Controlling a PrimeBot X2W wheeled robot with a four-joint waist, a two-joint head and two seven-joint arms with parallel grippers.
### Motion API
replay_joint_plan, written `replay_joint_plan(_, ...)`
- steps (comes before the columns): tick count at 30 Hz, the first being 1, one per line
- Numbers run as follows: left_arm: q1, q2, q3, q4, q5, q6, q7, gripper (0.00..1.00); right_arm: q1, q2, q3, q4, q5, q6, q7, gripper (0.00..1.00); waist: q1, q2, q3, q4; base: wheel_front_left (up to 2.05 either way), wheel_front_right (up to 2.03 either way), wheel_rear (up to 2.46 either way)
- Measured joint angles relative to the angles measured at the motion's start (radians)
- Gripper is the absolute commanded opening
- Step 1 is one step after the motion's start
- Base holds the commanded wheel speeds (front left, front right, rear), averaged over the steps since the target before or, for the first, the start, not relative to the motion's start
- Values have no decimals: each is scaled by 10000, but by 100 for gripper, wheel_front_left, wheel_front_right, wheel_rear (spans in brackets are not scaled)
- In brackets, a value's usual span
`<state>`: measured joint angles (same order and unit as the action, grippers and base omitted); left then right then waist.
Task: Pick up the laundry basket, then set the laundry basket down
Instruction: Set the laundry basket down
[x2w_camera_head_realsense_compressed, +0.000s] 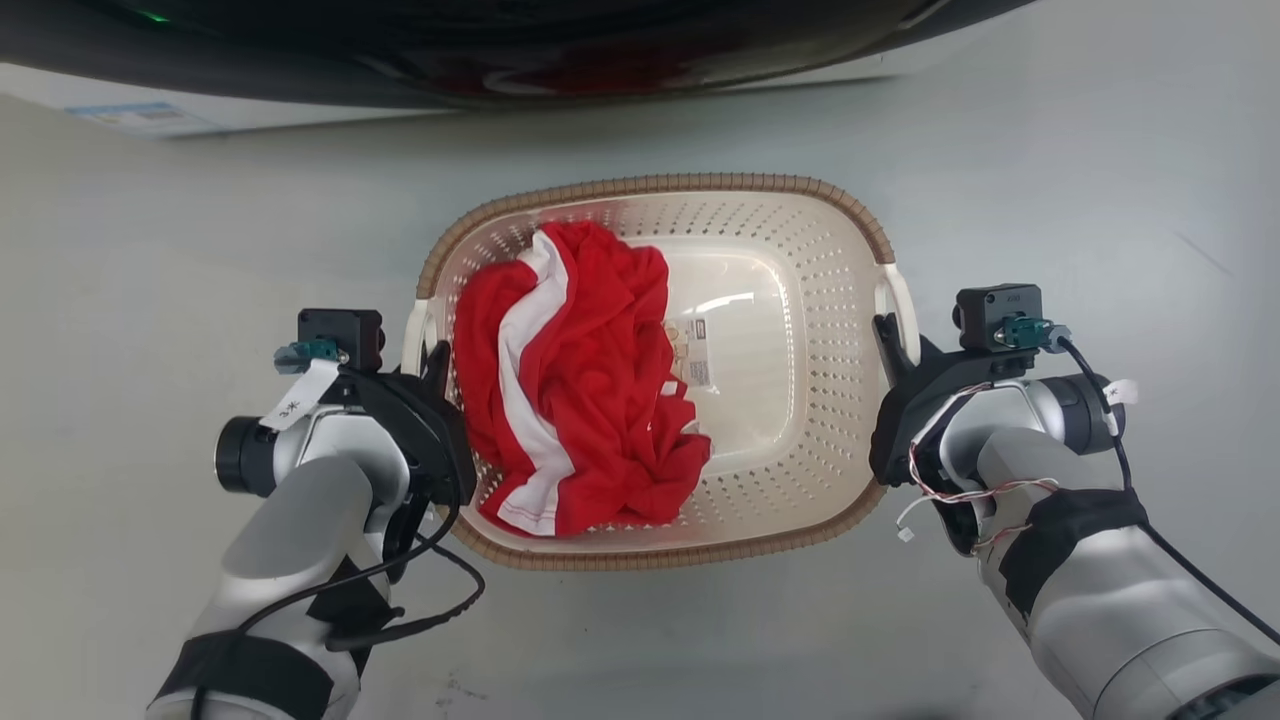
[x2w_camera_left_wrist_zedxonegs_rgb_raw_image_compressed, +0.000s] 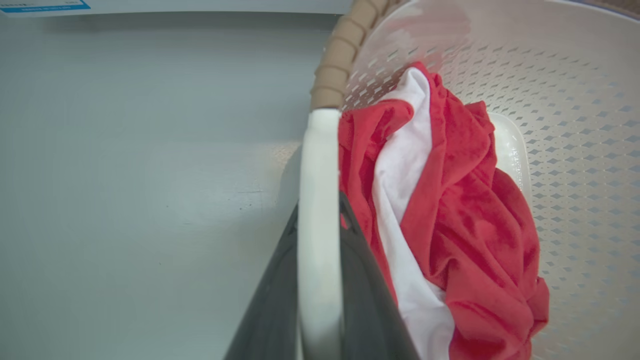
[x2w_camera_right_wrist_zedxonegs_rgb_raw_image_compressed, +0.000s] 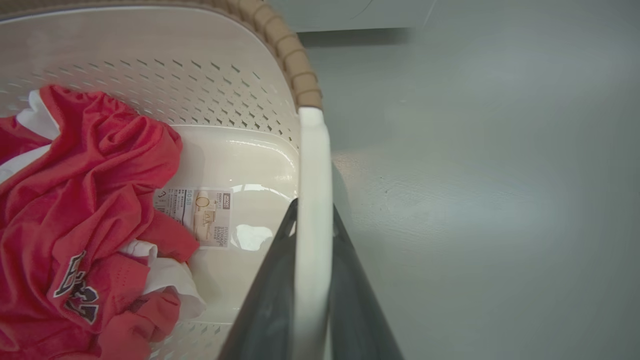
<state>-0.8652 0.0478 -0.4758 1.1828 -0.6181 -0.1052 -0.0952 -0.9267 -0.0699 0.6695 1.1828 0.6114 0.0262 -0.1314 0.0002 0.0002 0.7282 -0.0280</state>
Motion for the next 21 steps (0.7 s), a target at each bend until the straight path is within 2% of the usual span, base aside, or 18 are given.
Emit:
replay_joint_plan(11,-372,-15,-15,27,86,8,-579,0,-337,-77,19,125,-153,0,-468,0,-1,0,956,101,0,0,0)
replay_joint_plan(21,-532,-25,-52,169,121,10,-920,0,-491,-81,73,221,-224,19,-738,0,-3,-1,1305,148,0,0,0)
